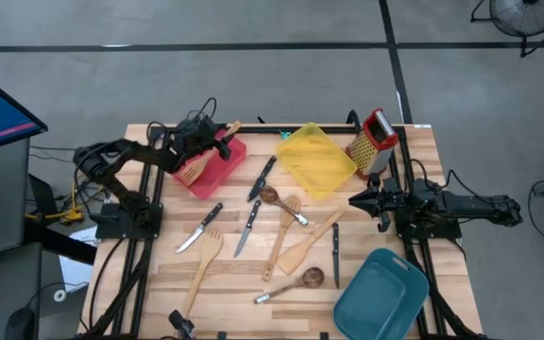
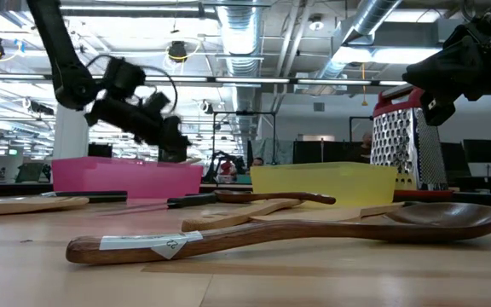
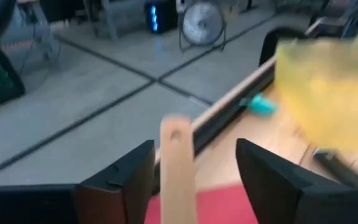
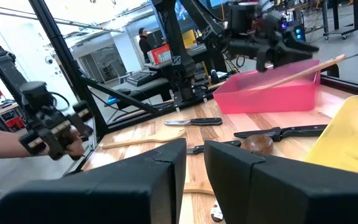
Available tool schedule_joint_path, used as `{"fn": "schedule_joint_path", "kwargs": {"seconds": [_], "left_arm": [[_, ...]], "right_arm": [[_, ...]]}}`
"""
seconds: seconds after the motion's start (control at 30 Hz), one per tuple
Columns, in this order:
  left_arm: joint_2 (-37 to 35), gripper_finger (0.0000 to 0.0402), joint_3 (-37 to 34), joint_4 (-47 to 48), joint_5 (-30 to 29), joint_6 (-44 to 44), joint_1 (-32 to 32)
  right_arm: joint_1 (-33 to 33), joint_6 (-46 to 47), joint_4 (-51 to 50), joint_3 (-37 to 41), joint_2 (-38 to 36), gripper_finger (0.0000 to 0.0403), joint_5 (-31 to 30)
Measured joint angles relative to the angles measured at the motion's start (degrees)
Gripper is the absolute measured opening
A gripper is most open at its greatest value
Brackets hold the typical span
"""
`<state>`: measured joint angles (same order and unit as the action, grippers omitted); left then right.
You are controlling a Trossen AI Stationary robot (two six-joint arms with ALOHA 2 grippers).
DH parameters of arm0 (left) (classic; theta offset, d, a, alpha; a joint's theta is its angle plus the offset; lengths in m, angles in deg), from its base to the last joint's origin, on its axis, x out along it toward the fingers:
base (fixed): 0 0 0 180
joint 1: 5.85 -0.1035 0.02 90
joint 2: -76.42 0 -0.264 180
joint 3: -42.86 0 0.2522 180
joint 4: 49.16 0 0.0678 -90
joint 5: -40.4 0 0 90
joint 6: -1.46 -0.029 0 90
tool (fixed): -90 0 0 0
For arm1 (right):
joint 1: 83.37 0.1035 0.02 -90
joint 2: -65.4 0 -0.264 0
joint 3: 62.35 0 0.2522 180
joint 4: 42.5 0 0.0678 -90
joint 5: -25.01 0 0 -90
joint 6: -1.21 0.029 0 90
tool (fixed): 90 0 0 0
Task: Pick & Place Kitchen Items
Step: Put the left black knife into the yellow bin
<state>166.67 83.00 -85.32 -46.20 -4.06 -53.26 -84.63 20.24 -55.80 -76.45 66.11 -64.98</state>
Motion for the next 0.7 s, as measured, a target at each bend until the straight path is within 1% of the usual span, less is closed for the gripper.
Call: {"fn": "schedule_joint_path", "kwargs": {"seconds": [0.1,0.23,0.4,0.53,0.63,0.7], "left_arm": [[-6.10,0.0235,-0.01,0.82,0.01,-0.01,1.27],[-15.99,0.0247,-0.01,4.64,0.00,0.00,4.26],[-28.91,0.0248,0.01,15.42,-0.20,0.02,11.65],[-37.50,0.0246,0.01,28.06,-4.98,2.02,20.55],[-41.79,0.0246,0.01,37.73,-10.58,5.27,28.48],[-43.76,0.0246,0.01,42.28,-14.03,8.35,33.99]], "right_arm": [[-0.02,0.02,0.00,0.00,0.02,0.0072,0.00],[-0.02,0.02,-0.01,0.00,0.01,0.0072,0.00],[-0.02,0.02,0.01,-0.01,0.01,0.0072,0.00],[0.00,0.02,-0.01,0.00,0.02,0.0072,0.00],[-0.01,0.02,-0.01,0.00,0.01,0.0072,0.00],[-0.02,0.02,0.00,-0.02,0.01,0.0072,0.00]]}}
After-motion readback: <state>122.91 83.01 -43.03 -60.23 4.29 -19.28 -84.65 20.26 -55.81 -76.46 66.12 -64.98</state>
